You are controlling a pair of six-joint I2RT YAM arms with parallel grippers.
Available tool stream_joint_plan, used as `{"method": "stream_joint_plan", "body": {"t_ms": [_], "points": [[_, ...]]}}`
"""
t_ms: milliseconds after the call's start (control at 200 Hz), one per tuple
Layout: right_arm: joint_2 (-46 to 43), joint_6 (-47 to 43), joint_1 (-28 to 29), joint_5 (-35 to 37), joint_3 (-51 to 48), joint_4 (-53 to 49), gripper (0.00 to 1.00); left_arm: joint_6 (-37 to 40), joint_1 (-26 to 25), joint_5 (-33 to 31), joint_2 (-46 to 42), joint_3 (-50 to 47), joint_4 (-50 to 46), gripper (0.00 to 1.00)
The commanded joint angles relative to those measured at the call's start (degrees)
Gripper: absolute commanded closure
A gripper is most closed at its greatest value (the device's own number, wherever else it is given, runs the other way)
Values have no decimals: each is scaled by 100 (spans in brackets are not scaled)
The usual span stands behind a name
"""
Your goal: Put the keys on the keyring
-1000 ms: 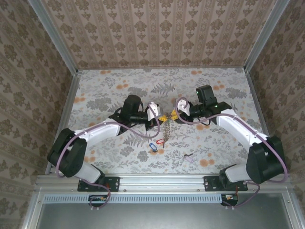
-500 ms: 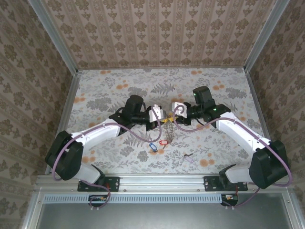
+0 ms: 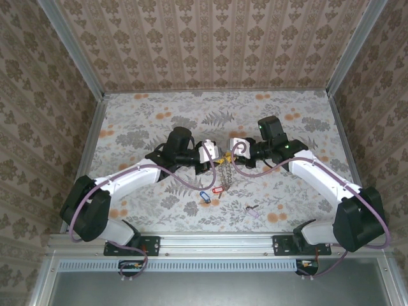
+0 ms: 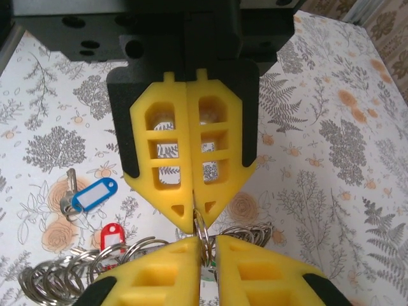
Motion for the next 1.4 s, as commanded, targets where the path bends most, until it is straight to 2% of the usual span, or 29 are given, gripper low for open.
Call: {"method": "stream_joint_plan", "body": {"t_ms": [0,100,190,295,420,535,640,700,905,1255,1390], "points": [[48,-50,11,65,-48,-28,90,-61,-31,93,-249,114,191,100],[76,-67,15,76,-26,-56,92,-100,-21,123,-246,87,249,100],[99,-76,8,43,-13,-90,81,-108,-23,146,-245,87,263,100],[147,-85,9,9,26,-157,77,-95,-16,137,-245,91,238,100],[211,-76,9,-19,93,-211,87,-83,-16,137,-245,117,207,100],[179,-65,11,-38,58,-117,100,-96,-16,129,-245,113,211,100],[152,-20,-6,-157,49,-63,100,-180,12,199,-231,63,311,98],[149,41,-38,-289,44,-22,100,-302,54,276,-219,5,452,92],[133,306,-116,-692,-10,262,100,-458,116,502,-151,27,481,83],[81,524,-237,-1073,-48,422,100,-481,168,447,-76,-2,492,80],[91,574,-242,-1120,-40,425,100,-550,170,522,-37,31,597,86]]}}
